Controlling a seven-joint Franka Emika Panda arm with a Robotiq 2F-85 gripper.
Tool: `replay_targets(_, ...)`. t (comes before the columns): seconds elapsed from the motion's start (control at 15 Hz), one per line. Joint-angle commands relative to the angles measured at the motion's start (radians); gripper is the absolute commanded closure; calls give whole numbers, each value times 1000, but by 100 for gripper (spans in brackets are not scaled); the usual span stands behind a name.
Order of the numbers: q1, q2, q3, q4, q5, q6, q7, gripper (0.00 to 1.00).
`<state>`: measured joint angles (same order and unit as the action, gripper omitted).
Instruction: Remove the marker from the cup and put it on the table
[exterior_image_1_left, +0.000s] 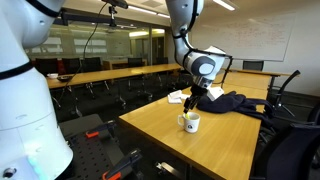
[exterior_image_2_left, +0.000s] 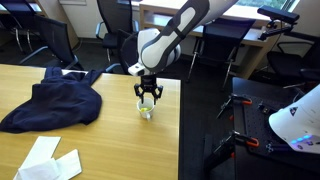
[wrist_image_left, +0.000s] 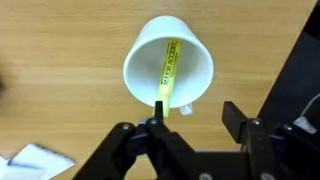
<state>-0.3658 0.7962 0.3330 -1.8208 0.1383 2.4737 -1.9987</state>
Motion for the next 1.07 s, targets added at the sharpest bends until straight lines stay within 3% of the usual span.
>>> replay_targets(0.0, 36, 56, -26, 102, 17, -72, 5, 34)
replay_targets(0.47, 74, 151, -54, 231, 17, -152, 46, 48)
replay_targets(0.8, 75, 209, -51, 293, 19, -174, 41, 52)
replay_targets(0.87, 76, 218, -51, 303, 19, -181, 42, 56)
replay_targets(0.93, 75, 226, -49, 312, 21, -190, 43, 79)
replay_targets(1.0, 78, 231, -53, 318, 20, -200, 51, 80)
